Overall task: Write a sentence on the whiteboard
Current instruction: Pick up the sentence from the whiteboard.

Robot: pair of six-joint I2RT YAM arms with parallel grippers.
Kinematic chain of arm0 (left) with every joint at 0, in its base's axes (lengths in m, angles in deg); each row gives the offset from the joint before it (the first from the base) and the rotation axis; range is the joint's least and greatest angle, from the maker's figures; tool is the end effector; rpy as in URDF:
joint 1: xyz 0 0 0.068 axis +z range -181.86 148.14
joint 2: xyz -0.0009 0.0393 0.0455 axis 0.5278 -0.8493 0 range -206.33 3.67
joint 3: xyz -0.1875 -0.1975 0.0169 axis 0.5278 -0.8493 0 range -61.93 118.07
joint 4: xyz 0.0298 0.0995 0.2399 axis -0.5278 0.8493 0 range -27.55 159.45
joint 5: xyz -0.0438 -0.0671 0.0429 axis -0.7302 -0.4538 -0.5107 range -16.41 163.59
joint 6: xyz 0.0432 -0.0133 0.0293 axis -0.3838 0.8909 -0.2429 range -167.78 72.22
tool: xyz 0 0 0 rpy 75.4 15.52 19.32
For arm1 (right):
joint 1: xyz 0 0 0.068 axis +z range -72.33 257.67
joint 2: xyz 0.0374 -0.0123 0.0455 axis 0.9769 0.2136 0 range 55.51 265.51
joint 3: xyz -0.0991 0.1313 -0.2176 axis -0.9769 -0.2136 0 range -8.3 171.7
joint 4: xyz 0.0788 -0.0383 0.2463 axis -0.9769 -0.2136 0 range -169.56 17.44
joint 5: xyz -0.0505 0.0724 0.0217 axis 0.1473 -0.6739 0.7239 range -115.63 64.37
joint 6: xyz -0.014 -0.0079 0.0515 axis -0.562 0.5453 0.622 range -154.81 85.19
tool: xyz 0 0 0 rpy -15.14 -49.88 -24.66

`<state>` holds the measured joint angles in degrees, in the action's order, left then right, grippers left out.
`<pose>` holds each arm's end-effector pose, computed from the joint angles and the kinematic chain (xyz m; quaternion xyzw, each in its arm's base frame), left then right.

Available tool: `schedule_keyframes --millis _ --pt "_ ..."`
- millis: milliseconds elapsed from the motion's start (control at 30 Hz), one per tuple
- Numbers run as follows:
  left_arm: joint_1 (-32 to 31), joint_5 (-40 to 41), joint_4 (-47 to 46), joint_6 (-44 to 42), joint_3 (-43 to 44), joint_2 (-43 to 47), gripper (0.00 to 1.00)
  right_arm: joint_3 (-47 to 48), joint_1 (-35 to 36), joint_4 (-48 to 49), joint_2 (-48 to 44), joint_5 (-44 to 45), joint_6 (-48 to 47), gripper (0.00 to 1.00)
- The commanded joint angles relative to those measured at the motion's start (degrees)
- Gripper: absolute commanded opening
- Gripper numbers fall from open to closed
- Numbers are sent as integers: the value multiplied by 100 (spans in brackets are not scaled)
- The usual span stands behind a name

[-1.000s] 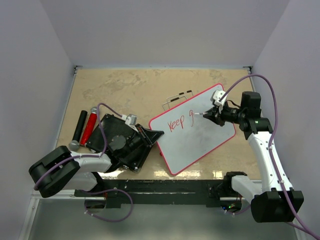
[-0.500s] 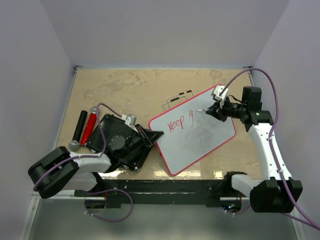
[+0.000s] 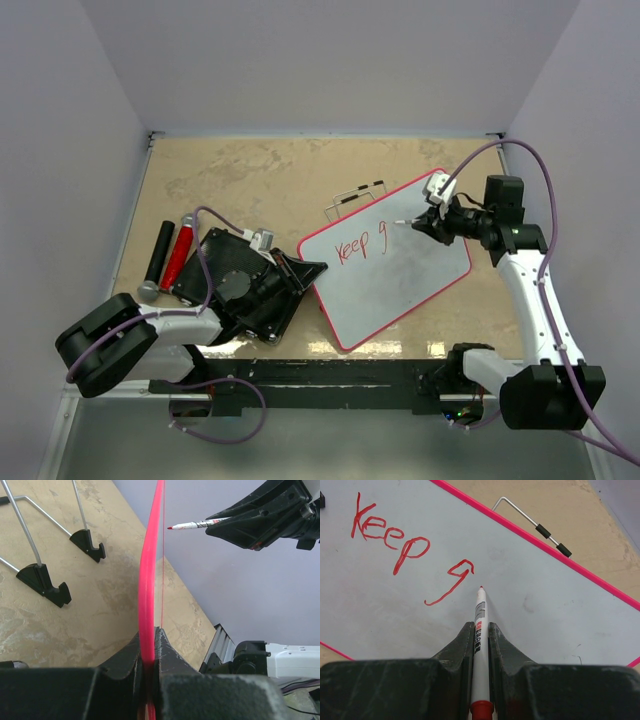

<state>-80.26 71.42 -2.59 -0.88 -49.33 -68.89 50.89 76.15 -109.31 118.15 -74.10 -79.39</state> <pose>0.1480 -0.1688 0.1931 0.0228 0.6747 -0.5538 0.4875 0.2219 0.0209 0.3301 -0.4644 0.7059 0.1923 0.4991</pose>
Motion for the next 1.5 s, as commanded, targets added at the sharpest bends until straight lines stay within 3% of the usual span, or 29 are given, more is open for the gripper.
schedule_keyframes --millis 0,833,1100,1467 --pt "-3 -336 -9 -383 6 101 0 21 -15 160 -111 39 37 0" --pt "41 -433 -88 -348 -21 40 0 -84 -15 -7 56 -49 -394 0" --pt "41 -503 -97 -339 67 -48 0 -119 2 326 135 22 -131 0" --pt "41 -494 -44 -348 102 -92 0 -31 11 98 56 -356 -218 0"
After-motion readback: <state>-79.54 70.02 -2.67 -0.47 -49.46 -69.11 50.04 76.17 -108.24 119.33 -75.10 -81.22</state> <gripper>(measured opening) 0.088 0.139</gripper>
